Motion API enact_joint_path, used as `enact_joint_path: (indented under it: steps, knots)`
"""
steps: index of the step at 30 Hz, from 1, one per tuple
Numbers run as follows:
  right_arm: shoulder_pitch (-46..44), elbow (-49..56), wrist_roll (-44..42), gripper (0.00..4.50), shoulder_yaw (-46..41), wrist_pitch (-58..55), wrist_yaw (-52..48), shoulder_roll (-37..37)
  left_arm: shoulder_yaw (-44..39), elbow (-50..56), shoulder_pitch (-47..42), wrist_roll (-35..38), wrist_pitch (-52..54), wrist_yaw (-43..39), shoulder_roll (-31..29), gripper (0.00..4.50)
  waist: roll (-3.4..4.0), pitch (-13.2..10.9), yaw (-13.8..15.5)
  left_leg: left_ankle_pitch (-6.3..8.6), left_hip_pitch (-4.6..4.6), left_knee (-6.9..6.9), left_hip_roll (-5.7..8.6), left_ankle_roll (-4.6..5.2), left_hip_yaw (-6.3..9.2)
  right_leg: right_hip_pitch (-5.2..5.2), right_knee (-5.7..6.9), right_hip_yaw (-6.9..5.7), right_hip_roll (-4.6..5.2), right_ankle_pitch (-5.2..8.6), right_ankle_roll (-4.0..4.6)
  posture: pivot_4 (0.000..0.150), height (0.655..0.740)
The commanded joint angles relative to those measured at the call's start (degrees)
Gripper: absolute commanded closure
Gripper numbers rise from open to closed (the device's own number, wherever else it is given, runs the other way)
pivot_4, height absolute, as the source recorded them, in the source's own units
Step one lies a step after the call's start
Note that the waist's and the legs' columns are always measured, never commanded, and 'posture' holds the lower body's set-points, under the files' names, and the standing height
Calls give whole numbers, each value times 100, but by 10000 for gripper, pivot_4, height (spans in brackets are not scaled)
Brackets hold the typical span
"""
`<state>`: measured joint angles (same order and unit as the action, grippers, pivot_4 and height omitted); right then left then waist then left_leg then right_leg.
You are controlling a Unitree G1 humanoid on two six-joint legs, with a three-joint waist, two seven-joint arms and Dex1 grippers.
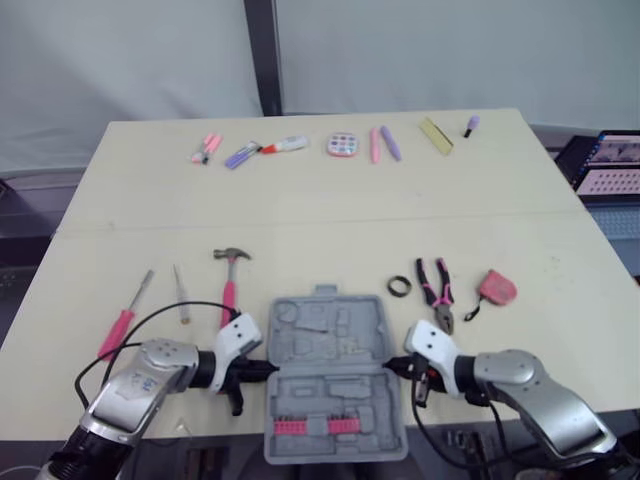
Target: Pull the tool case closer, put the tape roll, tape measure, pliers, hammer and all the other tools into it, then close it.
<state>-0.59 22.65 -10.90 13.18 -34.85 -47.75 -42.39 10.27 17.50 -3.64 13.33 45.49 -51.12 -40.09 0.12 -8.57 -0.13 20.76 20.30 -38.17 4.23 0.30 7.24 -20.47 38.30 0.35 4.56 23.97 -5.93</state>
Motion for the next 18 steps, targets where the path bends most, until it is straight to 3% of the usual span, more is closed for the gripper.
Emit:
enact_joint_path:
  steps: [1, 11, 18]
  knots:
    - [31, 63, -112, 44720, -149, 128, -151, -95, -88, -36, 105, 26, 32, 16, -187, 45000, 0, 0, 3, 0, 0, 0, 0, 0, 0, 0, 0, 0, 0, 0, 0, 1500, 7400]
    - [477, 450, -395, 44720, -680, 208, -150, -332, -720, 177, 372, 428, -237, -88, -544, 45000, 0, 0, 8, 0, 1, 1, -1, 0, 0, 0, -14, 1, 0, 0, 0, 1500, 7400]
    - [942, 751, -663, 44720, -1364, 369, -72, -273, -1963, 664, 931, 1259, -1004, -160, -80, 45000, 0, -1, 23, 0, 4, 0, -1, 0, 0, 10, -37, 0, 2, 0, 0, 1500, 7400]
